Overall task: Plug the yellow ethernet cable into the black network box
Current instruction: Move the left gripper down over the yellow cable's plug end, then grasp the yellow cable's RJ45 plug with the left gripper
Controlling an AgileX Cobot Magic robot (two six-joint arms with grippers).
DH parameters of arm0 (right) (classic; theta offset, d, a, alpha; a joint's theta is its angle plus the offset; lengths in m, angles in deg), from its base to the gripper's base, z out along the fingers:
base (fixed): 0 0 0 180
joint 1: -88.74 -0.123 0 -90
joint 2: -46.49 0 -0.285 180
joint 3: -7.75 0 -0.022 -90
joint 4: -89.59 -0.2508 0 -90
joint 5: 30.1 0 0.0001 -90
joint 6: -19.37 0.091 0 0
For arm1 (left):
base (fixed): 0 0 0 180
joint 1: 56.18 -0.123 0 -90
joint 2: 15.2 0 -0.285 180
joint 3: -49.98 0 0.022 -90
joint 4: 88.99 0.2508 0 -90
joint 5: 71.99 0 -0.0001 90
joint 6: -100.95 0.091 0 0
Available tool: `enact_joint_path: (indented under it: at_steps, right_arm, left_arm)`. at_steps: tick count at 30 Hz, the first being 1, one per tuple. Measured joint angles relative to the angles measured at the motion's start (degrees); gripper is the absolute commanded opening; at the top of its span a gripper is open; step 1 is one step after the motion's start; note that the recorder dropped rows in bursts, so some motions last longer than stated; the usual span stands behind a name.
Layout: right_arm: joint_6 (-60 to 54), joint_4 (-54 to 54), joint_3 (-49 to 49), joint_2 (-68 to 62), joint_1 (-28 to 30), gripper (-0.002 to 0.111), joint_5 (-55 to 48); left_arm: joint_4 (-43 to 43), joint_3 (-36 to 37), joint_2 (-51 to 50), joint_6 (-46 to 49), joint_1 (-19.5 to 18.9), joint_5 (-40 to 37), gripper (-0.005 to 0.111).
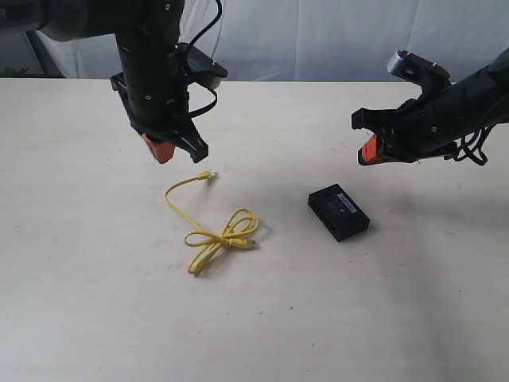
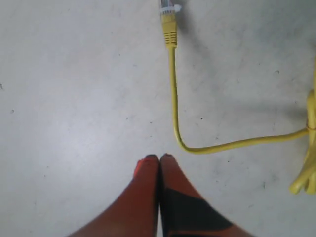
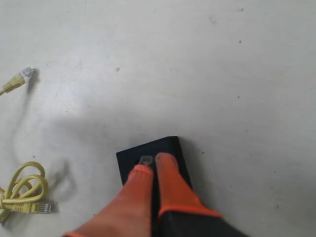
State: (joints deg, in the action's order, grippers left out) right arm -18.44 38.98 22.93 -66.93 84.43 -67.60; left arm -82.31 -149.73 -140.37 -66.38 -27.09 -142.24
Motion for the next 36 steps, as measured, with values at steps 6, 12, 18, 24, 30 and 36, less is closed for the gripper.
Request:
enact_joint_path:
  at_steps: [6,12,18,24,30,36]
  right_arm:
    - [0.0,0.0,0.0,0.0,0.0,0.0,0.0]
    - [0.0,0.0,0.0,0.0,0.0,0.0,0.0]
    - [0.0,0.0,0.0,0.0,0.0,0.0,0.0]
    - [0.0,0.0,0.0,0.0,0.0,0.0,0.3]
    - [-0.1,0.0,0.0,0.0,0.0,0.0,0.3]
    - [-0.1,0.0,0.0,0.0,0.0,0.0,0.3]
  left_arm:
    - [-0.9,-4.4,-6.0,1.8,0.0,0.1,0.0]
    - [-1.3,-7.1,-11.2,2.7,0.0,0.4,0.0]
    - [-2.9,-8.9,-12.2,3.0,0.0,1.5,0.018]
    - [-4.9,-9.7,-12.3,5.5,0.0,2.0,0.038]
    - [-2.8,-9.8,-14.9,5.9,0.0,2.0,0.038]
    - [-1.9,-9.8,-16.6,6.0,0.0,1.9,0.038]
